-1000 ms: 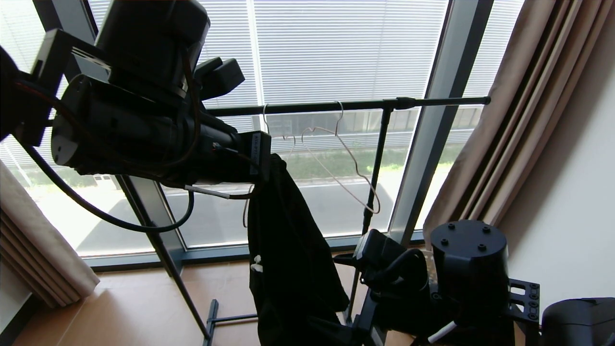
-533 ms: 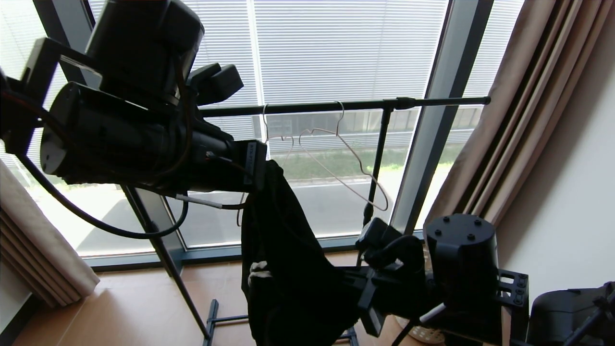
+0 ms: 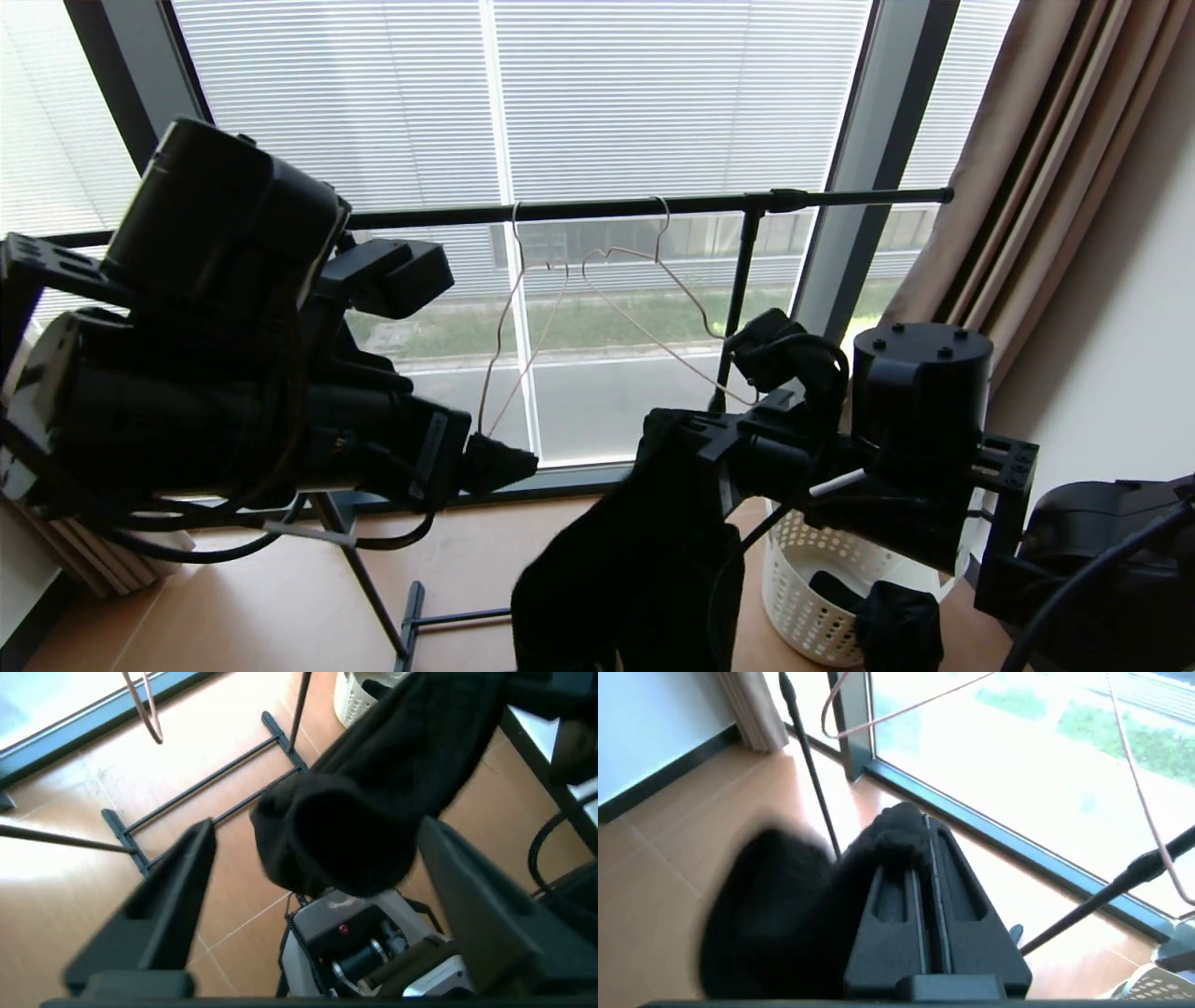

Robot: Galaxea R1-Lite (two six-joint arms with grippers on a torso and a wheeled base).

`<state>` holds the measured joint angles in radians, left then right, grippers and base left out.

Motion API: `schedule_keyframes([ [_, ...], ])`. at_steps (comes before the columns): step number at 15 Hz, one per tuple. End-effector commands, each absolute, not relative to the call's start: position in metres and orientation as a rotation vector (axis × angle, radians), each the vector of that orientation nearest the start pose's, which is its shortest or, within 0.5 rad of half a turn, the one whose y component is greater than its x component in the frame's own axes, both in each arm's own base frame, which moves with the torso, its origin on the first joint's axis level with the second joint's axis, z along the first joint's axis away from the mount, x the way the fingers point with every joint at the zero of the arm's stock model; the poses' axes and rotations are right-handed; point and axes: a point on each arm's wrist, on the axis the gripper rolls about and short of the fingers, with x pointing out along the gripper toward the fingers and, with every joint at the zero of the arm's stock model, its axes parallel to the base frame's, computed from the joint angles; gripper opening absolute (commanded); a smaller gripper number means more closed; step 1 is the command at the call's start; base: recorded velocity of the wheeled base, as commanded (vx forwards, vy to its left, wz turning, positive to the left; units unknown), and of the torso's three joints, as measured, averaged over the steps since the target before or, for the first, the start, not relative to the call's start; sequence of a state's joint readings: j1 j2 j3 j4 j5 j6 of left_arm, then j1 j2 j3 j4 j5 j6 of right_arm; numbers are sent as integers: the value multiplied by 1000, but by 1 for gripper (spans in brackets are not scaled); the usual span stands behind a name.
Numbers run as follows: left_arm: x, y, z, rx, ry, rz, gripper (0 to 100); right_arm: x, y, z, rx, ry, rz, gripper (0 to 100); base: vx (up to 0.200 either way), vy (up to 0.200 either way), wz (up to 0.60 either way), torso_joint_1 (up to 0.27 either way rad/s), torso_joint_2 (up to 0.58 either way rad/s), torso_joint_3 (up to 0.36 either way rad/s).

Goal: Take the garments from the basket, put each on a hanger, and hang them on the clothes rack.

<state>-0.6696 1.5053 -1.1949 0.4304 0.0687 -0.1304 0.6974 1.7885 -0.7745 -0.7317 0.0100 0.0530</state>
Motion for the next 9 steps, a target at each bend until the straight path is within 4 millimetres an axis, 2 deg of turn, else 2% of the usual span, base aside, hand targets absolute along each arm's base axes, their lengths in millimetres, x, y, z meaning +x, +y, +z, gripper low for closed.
schedule_keyframes([
  [1, 175, -134, 245, 172, 730, -526, 100, 253, 196, 171, 3, 246, 638, 0, 0, 0, 0, 0, 0, 0],
  [4, 190, -124, 240, 135, 716, -454, 100, 245, 166, 169, 18, 252, 550, 0, 0, 0, 0, 0, 0, 0],
  [6, 213, -128, 229, 115, 723, -413, 100, 235, 141, 168, 28, 240, 509, 0, 0, 0, 0, 0, 0, 0],
  [7, 230, -134, 219, 106, 725, -391, 100, 232, 138, 164, 20, 250, 518, 0, 0, 0, 0, 0, 0, 0],
  [9, 250, -143, 206, 80, 712, -376, 100, 232, 138, 163, -32, 238, 531, 0, 0, 0, 0, 0, 0, 0],
])
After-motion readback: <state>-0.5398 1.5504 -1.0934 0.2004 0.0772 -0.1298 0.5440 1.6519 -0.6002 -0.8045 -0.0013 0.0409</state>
